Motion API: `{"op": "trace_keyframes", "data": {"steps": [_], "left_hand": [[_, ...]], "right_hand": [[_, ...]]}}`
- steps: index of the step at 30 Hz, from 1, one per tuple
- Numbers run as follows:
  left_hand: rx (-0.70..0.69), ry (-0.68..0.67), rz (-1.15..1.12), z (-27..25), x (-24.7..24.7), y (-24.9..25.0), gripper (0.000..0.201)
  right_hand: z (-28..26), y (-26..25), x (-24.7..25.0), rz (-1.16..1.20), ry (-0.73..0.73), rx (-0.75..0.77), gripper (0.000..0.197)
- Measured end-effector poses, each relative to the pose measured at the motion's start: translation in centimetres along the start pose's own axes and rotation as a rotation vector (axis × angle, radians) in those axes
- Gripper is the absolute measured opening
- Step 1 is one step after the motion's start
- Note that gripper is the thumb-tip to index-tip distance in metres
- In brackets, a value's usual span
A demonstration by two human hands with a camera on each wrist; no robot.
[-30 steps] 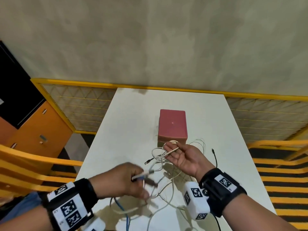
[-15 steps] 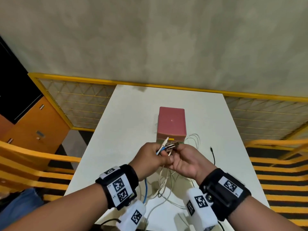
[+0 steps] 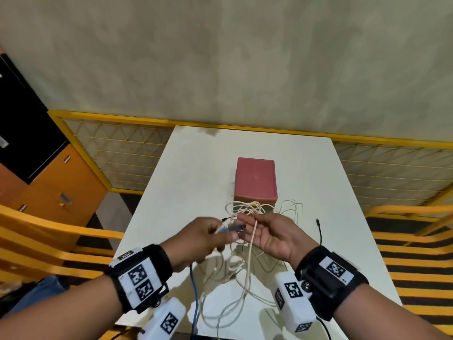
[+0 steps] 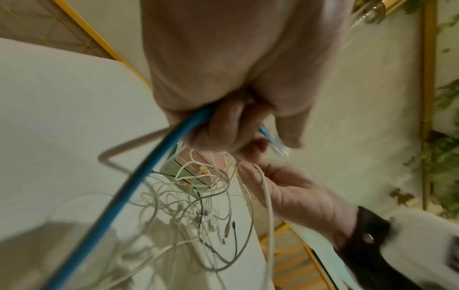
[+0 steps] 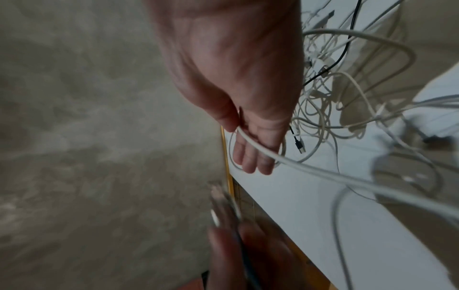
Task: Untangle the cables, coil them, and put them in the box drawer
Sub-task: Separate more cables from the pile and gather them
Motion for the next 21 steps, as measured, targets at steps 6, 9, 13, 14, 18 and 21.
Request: {"op": "trace_keyframes", "data": {"steps": [6, 9, 13, 14, 18, 21], "left_hand": [[-0.105, 0.205, -0.113, 2.9, -3.2, 2.2, 0.027], [-0.097, 0.202, -0.147, 3.2, -3.9, 2.2, 0.025], [-0.115, 0.001, -0.028, 1.9, -4.1, 2.5, 0.02], [-0.117, -0.065, 0.001, 1.3, -4.1, 2.5, 0.02], [-0.061, -0.216, 0.058, 0.0, -3.1, 0.9, 0.025], [-0.084, -0.328, 0.133, -0.9, -2.2, -0.1, 0.022]], "right_hand": [[-0.7, 0.3, -1.7, 0.059, -0.057, -0.054, 0.031], [-0.8, 0.0, -1.6, 0.039, -0.06, -0.03, 0.033], [-0.7, -0.4, -1.3, 0.024, -0.029, -0.029, 0.033], [-0.7, -0.7, -1.3, 0.024, -0.025, -0.019, 0.034], [-0.4, -2.4, -0.9, 0.038, -0.056, 0.046, 0.037], [-0.2, -2.9, -0.2, -0.001, -0.047, 0.058, 0.031]]}}
Point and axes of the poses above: each hand's wrist, its own z-axis towards the middle knuckle, its own x-axis out of the back of the hand, y = z × x, the point moved 1 cm from there along z, towards the middle knuckle, and after that the axes turned 13 degrees about z, right-handed, at the moved point
